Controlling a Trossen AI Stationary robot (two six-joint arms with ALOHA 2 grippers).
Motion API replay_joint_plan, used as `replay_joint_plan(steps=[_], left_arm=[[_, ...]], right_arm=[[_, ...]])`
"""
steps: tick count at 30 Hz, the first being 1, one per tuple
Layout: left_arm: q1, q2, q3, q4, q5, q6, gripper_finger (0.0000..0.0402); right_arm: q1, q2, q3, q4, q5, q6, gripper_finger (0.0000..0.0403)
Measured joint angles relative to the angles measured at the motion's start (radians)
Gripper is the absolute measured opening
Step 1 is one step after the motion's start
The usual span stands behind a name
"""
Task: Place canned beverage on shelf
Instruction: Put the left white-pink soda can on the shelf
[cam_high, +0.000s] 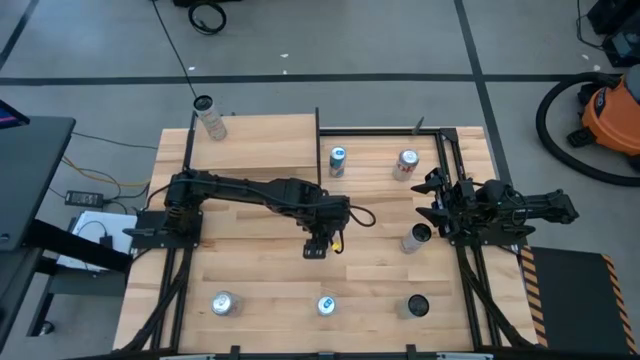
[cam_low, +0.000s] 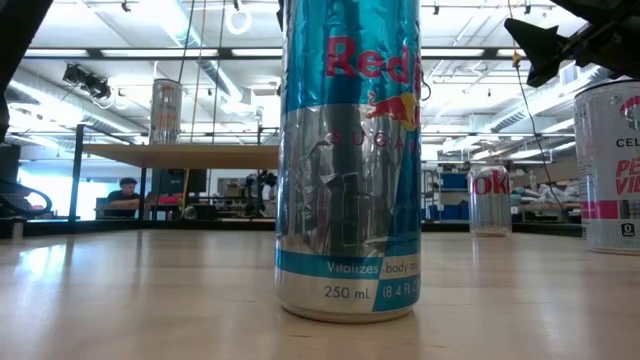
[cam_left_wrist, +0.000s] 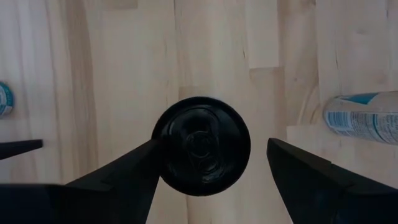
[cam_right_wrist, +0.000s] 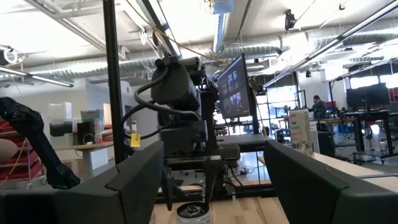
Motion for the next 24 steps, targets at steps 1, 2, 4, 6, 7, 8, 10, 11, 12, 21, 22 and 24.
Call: replay_joint_plan(steps=[1, 2, 4, 6, 7, 8, 10, 11, 12, 21, 22, 24], left_arm=[[-0.002, 0.0, 0.0, 0.0, 0.0, 0.0, 0.03], [-0.003, 0.0, 0.0, 0.0, 0.0, 0.0, 0.03], [-0.006, 0.0, 0.0, 0.002, -0.001, -0.001, 0.03], [-0.006, -0.001, 0.0, 0.007, -0.001, -0.004, 0.03], [-0.007, -0.001, 0.0, 0.01, -0.001, -0.01, 0.03], [-0.007, -0.001, 0.0, 0.012, -0.001, -0.025, 0.03], [-0.007, -0.002, 0.0, 0.015, -0.001, -0.05, 0.03], [-0.007, -0.002, 0.001, 0.015, -0.001, -0.056, 0.03], [-0.007, -0.002, 0.001, 0.014, -0.001, -0.059, 0.03], [-0.008, -0.004, 0.042, 0.0, -0.04, -0.077, 0.03], [-0.011, -0.004, 0.051, -0.001, -0.057, -0.076, 0.03], [-0.012, -0.004, 0.065, -0.005, -0.104, -0.071, 0.03]], right_arm=[[0.0, 0.0, 0.0, 0.0, 0.0, 0.0, 0.0285], [0.0, 0.0, 0.0, 0.0, 0.0, 0.0, 0.0285], [0.0, 0.0, 0.0, 0.0, 0.0, 0.0, 0.0285], [0.0, 0.0, 0.0, 0.0, 0.0, 0.0, 0.0285], [0.0, 0.0, 0.0, 0.0, 0.0, 0.0, 0.0285], [0.0, 0.0, 0.0, 0.0, 0.0, 0.0, 0.0285], [0.0, 0.0, 0.0, 0.0, 0.0, 0.0, 0.0285], [0.0, 0.0, 0.0, 0.0, 0.0, 0.0, 0.0285], [0.0, 0.0, 0.0, 0.0, 0.0, 0.0, 0.0285], [0.0, 0.0, 0.0, 0.0, 0.0, 0.0, 0.0285], [0.0, 0.0, 0.0, 0.0, 0.0, 0.0, 0.0285], [0.0, 0.0, 0.0, 0.0, 0.0, 0.0, 0.0285]])
